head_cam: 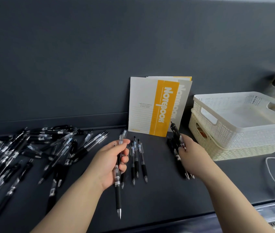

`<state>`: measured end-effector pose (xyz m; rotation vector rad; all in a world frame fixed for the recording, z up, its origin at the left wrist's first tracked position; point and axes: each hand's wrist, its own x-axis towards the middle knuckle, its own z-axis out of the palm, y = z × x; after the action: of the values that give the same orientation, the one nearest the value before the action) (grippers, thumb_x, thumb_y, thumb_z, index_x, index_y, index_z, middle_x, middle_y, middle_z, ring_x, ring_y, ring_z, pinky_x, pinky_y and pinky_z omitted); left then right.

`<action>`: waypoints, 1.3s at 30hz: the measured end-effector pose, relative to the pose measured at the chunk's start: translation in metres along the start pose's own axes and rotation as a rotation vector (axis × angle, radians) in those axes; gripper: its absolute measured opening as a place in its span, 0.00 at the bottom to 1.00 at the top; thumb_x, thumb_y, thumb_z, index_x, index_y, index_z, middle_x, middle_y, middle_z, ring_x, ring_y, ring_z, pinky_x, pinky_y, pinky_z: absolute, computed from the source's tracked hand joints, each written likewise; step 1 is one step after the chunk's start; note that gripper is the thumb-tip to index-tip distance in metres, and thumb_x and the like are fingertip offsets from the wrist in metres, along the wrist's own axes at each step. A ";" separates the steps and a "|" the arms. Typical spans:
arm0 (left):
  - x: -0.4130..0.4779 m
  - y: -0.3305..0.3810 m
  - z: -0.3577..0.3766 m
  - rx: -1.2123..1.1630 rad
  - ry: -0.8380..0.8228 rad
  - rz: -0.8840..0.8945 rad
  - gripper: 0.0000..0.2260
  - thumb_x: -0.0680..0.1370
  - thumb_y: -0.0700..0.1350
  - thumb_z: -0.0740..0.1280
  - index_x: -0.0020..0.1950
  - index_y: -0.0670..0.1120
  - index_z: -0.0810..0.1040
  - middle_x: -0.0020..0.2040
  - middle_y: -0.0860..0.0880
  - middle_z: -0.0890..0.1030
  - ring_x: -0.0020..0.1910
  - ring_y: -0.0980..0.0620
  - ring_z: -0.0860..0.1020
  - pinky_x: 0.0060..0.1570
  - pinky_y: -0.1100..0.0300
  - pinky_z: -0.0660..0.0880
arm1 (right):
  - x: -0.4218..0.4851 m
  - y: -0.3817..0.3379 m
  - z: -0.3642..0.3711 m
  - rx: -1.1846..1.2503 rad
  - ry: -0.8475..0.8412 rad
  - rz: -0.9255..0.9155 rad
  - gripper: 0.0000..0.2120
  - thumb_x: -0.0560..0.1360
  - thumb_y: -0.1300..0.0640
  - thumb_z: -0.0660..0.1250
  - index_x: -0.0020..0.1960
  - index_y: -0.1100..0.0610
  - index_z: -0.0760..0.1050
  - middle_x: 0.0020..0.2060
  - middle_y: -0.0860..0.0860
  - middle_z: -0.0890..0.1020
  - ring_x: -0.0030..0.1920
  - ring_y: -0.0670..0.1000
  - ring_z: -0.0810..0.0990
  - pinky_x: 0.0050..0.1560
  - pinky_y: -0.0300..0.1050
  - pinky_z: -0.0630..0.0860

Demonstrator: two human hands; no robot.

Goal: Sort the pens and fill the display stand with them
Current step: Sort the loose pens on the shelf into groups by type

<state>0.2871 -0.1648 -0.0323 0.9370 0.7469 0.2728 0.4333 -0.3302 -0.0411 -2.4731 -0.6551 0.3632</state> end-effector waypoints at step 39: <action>0.010 -0.008 -0.010 0.570 0.082 0.167 0.07 0.78 0.42 0.65 0.43 0.43 0.80 0.36 0.47 0.75 0.35 0.52 0.72 0.34 0.66 0.72 | -0.001 -0.005 0.010 -0.187 0.134 -0.056 0.05 0.75 0.58 0.64 0.48 0.60 0.72 0.48 0.59 0.73 0.43 0.57 0.74 0.38 0.42 0.62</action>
<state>0.2862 -0.1579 -0.0469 1.5399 0.8413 0.2494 0.4268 -0.3231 -0.0466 -2.6216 -0.7292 0.1184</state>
